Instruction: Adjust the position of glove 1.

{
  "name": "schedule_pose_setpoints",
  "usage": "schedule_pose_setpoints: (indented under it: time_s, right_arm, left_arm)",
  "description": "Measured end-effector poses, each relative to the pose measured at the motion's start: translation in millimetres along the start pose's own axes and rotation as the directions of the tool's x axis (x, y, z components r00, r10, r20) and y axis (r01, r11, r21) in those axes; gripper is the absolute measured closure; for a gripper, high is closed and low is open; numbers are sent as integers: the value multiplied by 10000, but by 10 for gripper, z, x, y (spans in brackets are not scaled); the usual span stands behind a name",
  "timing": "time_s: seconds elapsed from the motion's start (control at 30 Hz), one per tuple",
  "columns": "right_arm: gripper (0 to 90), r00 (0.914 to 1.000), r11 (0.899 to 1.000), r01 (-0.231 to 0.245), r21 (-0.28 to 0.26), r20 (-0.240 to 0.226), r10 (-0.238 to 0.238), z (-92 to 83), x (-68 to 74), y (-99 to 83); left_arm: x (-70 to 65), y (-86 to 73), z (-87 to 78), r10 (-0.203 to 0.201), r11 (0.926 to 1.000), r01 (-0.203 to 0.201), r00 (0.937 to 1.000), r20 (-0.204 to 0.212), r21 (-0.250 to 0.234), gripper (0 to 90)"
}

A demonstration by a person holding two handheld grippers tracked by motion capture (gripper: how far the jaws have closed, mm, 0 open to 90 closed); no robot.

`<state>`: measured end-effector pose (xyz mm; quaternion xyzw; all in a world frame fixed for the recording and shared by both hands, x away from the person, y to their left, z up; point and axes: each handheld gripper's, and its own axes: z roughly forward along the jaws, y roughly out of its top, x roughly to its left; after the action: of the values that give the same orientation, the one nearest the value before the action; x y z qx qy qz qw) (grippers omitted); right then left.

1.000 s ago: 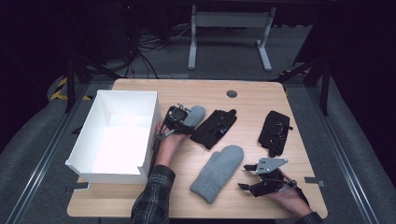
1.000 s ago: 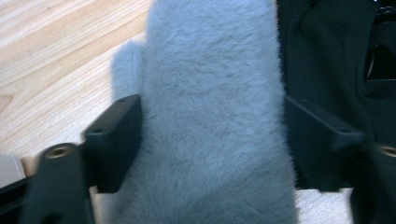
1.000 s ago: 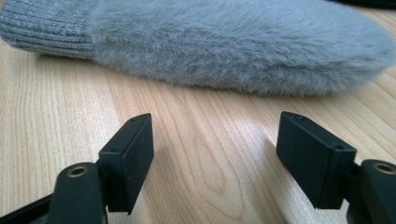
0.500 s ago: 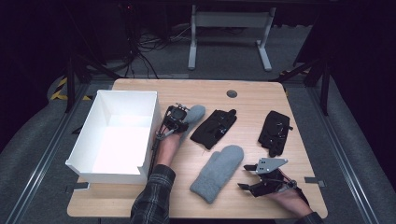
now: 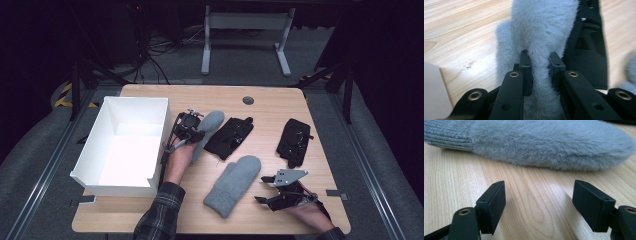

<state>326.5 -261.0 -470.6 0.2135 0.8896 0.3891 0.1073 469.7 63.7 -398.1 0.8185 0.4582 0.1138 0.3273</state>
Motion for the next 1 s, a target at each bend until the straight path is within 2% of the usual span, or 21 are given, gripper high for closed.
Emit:
schedule_pose_setpoints:
  time_s: [0.33,0.4,0.47,0.53,0.63,0.67,0.73,0.8,0.9,1.0]
  right_arm:
    - [274,10000,10000,-12,-8,29,12,1,3,1]
    - [287,10000,10000,-21,-18,42,21,0,3,0]
    - [307,10000,10000,-26,-50,19,26,-2,4,-1]
    - [445,10000,10000,-11,-20,-49,11,-23,12,10]
    - [636,9989,9999,-77,-92,-453,72,-48,38,52]
    - [763,9968,9999,-31,-154,-803,19,-32,85,92]
    - [848,9941,10000,34,-87,-1081,-43,1,125,130]
    - [897,9903,9998,113,-150,-1380,-133,54,172,172]
    - [900,9822,9996,139,-232,-1872,-180,140,238,246]
    - [900,9776,9993,339,-159,-2071,-364,233,308,308]
  left_arm:
    - [-201,-39,-241,185,9998,-184,9975,689,-23,786]
    - [-279,-72,-284,204,9998,-194,9942,1056,-98,786]
    - [-316,-86,-301,331,9994,-325,9929,1146,-69,786]
    - [-369,-102,-323,481,9988,-481,9917,1189,-27,786]
    - [-437,-124,-363,633,9980,-625,9888,1353,-104,786]
    - [-477,-141,-382,760,9971,-752,9875,1381,-112,786]
    - [-497,-152,-388,768,9970,-761,9869,1417,-109,786]
    - [-530,-176,-402,868,9962,-866,9845,1527,-78,786]
    - [-610,-226,-426,972,9951,-984,9804,1715,-20,787]
    - [-651,-257,-446,1094,9938,-1108,9795,1693,-12,788]
